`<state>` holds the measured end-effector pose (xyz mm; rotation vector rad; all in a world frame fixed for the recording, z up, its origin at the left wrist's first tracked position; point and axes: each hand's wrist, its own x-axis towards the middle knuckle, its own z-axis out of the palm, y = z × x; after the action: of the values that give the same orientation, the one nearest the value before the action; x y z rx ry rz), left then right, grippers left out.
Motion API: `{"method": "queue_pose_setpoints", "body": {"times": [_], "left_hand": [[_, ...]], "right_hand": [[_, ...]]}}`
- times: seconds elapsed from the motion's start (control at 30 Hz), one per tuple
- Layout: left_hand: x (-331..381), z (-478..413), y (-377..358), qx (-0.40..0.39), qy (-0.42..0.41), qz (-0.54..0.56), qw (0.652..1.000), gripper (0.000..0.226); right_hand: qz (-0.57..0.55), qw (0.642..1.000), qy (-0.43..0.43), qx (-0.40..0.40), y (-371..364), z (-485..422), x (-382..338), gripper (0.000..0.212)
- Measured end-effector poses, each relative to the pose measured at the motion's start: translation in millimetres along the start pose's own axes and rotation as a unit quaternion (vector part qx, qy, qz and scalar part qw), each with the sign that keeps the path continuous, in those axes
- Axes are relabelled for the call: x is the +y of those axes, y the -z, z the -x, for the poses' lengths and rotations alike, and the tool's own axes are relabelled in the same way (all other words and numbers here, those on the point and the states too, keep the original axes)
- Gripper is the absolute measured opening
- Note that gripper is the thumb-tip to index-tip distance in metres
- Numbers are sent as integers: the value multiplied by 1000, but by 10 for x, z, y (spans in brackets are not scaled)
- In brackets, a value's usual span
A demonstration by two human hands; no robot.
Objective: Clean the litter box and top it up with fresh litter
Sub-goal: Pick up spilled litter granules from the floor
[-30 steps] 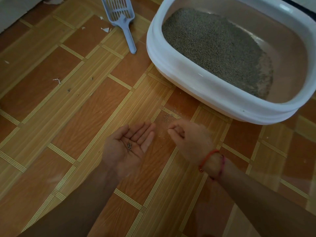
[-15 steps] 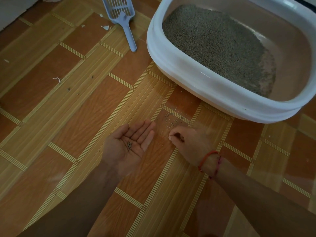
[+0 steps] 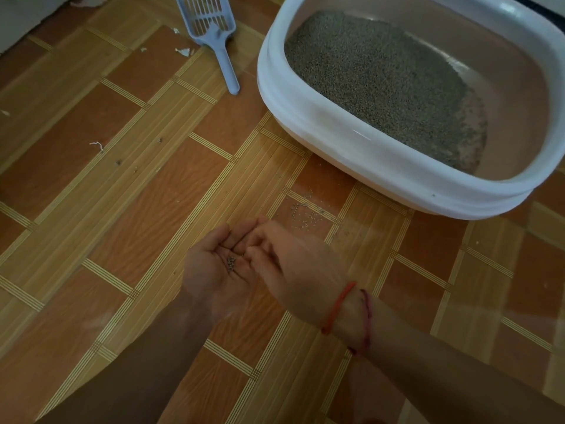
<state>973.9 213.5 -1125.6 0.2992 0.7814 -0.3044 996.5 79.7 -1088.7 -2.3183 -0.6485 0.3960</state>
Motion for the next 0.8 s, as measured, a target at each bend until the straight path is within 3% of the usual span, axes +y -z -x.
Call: {"method": "queue_pose_setpoints", "body": {"times": [0.17, 0.33, 0.47, 0.6, 0.8], "left_hand": [[-8, 46, -78, 9, 0, -10, 1000, 55], [42, 14, -22, -1, -12, 1, 1000, 53], [73, 0, -21, 5, -35, 7, 999, 51], [90, 3, -37, 19, -45, 23, 999, 51], [71, 4, -52, 24, -41, 20, 999, 49]], "right_hand": [[9, 999, 37, -8, -159, -25, -130, 28], [-18, 999, 30, 14, -103, -8, -39, 13], [16, 996, -40, 75, 67, -30, 285, 7], [53, 986, -148, 46, 179, 4, 654, 12], [83, 981, -175, 30, 142, 22, 804, 13]]}}
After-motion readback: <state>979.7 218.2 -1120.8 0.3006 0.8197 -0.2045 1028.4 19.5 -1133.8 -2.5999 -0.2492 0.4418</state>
